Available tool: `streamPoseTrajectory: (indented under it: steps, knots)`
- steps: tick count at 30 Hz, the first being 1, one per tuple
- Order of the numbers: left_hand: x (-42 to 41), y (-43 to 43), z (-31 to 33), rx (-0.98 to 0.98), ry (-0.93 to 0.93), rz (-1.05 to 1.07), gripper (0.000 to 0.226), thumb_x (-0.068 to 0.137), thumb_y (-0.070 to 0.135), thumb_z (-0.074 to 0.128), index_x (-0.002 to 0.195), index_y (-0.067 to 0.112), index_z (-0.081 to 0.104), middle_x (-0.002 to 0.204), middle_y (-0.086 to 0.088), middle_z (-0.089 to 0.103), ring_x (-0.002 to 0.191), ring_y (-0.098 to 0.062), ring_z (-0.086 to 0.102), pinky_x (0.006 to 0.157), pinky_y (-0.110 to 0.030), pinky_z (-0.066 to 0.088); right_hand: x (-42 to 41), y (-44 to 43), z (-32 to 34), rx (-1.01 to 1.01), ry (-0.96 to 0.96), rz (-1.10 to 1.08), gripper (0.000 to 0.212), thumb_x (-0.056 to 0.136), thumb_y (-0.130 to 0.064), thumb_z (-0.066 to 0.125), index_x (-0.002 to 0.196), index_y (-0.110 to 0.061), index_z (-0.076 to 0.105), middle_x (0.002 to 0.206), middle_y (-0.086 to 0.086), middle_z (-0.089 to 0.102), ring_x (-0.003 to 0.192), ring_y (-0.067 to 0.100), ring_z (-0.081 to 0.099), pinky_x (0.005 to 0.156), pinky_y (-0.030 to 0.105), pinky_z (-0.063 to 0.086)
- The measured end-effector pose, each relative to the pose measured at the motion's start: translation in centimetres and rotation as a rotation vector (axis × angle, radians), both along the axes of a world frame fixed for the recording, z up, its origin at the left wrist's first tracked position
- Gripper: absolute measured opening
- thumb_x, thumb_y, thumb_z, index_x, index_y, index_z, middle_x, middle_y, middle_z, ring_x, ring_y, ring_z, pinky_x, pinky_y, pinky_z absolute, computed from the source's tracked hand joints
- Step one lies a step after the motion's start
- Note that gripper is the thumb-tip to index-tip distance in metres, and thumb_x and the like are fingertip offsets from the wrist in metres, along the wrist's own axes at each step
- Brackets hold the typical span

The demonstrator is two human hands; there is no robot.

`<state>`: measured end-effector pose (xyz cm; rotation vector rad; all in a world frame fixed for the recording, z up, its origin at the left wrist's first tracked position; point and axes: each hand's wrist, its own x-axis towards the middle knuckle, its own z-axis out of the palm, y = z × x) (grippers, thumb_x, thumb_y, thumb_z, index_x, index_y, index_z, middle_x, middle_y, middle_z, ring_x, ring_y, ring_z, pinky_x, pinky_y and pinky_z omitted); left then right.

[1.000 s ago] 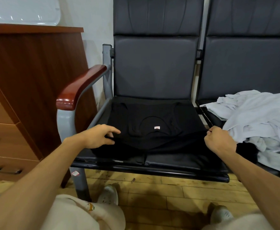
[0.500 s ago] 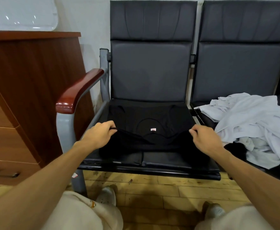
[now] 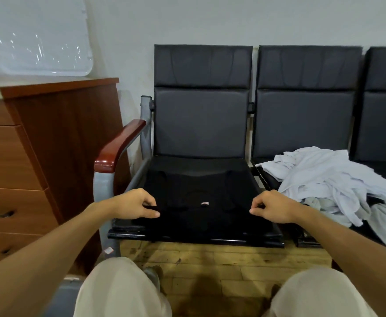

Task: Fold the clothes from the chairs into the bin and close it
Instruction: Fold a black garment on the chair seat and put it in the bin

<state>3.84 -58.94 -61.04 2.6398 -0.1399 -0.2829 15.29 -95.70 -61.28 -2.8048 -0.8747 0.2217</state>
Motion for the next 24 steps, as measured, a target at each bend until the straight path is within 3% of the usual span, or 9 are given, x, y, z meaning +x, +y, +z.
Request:
streamPoseTrajectory:
  steps: [4, 6, 10, 17, 24]
  knots:
    - [0.9, 0.7, 0.9, 0.003, -0.096, 0.078, 0.013, 0.093, 0.03, 0.062, 0.081, 0.028, 0.066, 0.084, 0.007, 0.067, 0.081, 0.0, 0.062, 0.084, -0.021, 0.047, 1.2, 0.0, 1.8, -0.035, -0.184, -0.077, 0.018, 0.095, -0.037, 0.054, 0.089, -0.027, 0.068, 0.088, -0.008, 0.066, 0.088, 0.013, 0.061, 0.074, 0.03, 0.048]
    - [2.3, 1.3, 1.1, 0.021, -0.159, 0.143, 0.012, 0.093, 0.034, 0.062, 0.082, 0.031, 0.066, 0.086, 0.006, 0.068, 0.083, -0.007, 0.065, 0.088, -0.033, 0.052, 2.2, 0.2, 2.3, -0.02, -0.295, -0.12, 0.021, 0.097, -0.038, 0.049, 0.092, -0.027, 0.066, 0.086, -0.009, 0.061, 0.091, 0.015, 0.06, 0.069, 0.029, 0.043]
    - [5.6, 1.7, 1.5, 0.106, -0.238, 0.273, 0.013, 0.095, 0.038, 0.058, 0.095, 0.028, 0.066, 0.094, 0.005, 0.068, 0.088, -0.014, 0.064, 0.085, -0.041, 0.053, 5.2, 1.2, 2.8, -0.009, -0.506, -0.176, 0.027, 0.1, -0.038, 0.044, 0.103, -0.024, 0.066, 0.106, -0.004, 0.062, 0.101, 0.021, 0.06, 0.072, 0.031, 0.042]
    - [12.9, 4.1, -0.4, 0.287, -0.306, 0.421, 0.026, 0.099, 0.042, 0.048, 0.109, 0.024, 0.063, 0.102, -0.001, 0.066, 0.093, -0.023, 0.063, 0.08, -0.037, 0.05, 13.0, 3.0, 1.4, -0.142, -0.604, -0.201, 0.032, 0.103, -0.039, 0.033, 0.111, -0.02, 0.058, 0.109, -0.002, 0.059, 0.095, 0.026, 0.063, 0.065, 0.031, 0.038]
    - [19.5, 6.8, -3.1, 0.452, -0.235, 0.451, 0.031, 0.102, 0.04, 0.039, 0.115, 0.022, 0.06, 0.106, -0.005, 0.065, 0.098, -0.028, 0.063, 0.08, -0.038, 0.05, 20.1, 4.4, -1.4, -0.268, -0.582, -0.211, 0.032, 0.102, -0.039, 0.03, 0.108, -0.02, 0.054, 0.107, -0.001, 0.063, 0.092, 0.025, 0.065, 0.063, 0.033, 0.042]
